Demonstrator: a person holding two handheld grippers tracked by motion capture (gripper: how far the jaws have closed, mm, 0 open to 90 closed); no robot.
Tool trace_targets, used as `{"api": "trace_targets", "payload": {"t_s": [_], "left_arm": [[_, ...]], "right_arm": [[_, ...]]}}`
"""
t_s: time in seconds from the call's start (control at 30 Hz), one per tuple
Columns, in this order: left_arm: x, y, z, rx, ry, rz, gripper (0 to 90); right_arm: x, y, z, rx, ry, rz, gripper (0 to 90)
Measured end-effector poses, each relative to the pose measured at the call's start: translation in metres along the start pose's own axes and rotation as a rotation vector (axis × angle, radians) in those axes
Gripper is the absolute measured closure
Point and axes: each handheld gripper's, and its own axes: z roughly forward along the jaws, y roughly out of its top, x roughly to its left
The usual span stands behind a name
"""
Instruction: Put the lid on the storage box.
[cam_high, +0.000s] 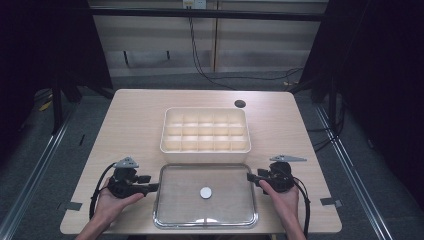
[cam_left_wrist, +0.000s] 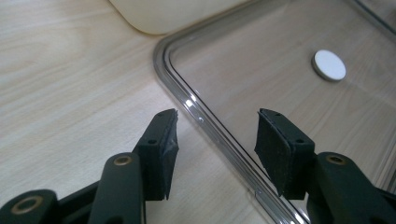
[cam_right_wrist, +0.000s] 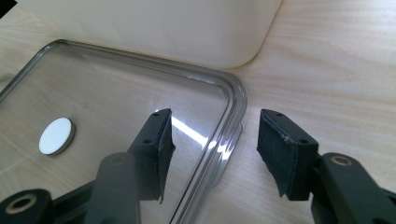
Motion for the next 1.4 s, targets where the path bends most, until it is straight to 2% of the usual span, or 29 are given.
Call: {"api": "trace_targets", "payload": {"t_s": [0.1, 0.17, 0.33, 0.4, 0.5, 0.57, 0.63, 0.67, 0.73, 0.8, 0.93, 0.97, 1.1, 1.17, 1.27, 1.4], "left_arm": [[-0.002, -0.001, 0.007, 0.028, -0.002, 0.002, 47.6], [-0.003, -0.002, 0.009, 0.035, 0.010, 0.006, 42.6], [-0.005, -0.001, 0.014, 0.058, -0.012, 0.006, 44.8], [-0.005, -0.001, 0.016, 0.062, -0.009, 0.003, 46.0], [-0.004, -0.001, 0.016, 0.063, -0.011, 0.007, 46.4], [-0.005, -0.003, 0.017, 0.058, -0.053, 0.004, 49.5], [-0.007, -0.003, 0.019, 0.049, -0.052, 0.017, 51.5], [-0.009, -0.002, 0.018, 0.064, -0.040, 0.036, 52.0], [-0.010, -0.002, 0.019, 0.067, -0.031, 0.045, 51.6], [-0.010, -0.003, 0.018, 0.064, -0.033, 0.043, 51.5], [-0.010, -0.003, 0.018, 0.065, -0.031, 0.051, 51.1], [-0.011, -0.003, 0.019, 0.063, -0.028, 0.073, 50.8], [-0.011, -0.003, 0.019, 0.060, -0.030, 0.076, 51.7], [-0.011, -0.003, 0.018, 0.070, -0.032, 0.077, 51.8], [-0.011, -0.003, 0.019, 0.060, -0.026, 0.078, 52.3], [-0.009, -0.003, 0.018, 0.071, -0.036, 0.083, 53.3]], "right_arm": [[0.000, -0.002, 0.004, 0.020, -0.004, -0.008, 46.2], [0.001, -0.002, 0.006, 0.035, -0.009, -0.012, 45.8], [0.001, -0.004, 0.009, 0.055, -0.019, -0.009, 44.8], [0.004, -0.005, 0.012, 0.072, -0.034, -0.031, 45.8], [0.006, -0.005, 0.013, 0.070, -0.037, -0.044, 45.9], [0.008, -0.007, 0.012, 0.064, -0.040, -0.047, 45.8], [0.010, -0.009, 0.013, 0.060, -0.012, -0.043, 45.2], [0.012, -0.010, 0.013, 0.061, -0.019, -0.046, 45.3], [0.013, -0.010, 0.013, 0.056, -0.027, -0.057, 44.5], [0.013, -0.010, 0.013, 0.053, -0.021, -0.038, 44.6], [0.007, -0.011, 0.012, 0.030, 0.015, 0.042, 44.9], [0.005, -0.012, 0.012, 0.021, 0.028, 0.062, 45.4], [-0.005, -0.016, 0.011, -0.018, 0.104, 0.195, 46.8], [-0.008, -0.018, 0.010, -0.024, 0.126, 0.224, 47.3], [-0.012, -0.019, 0.010, -0.027, 0.157, 0.262, 48.7], [-0.014, -0.020, 0.008, -0.028, 0.174, 0.287, 50.4]]}}
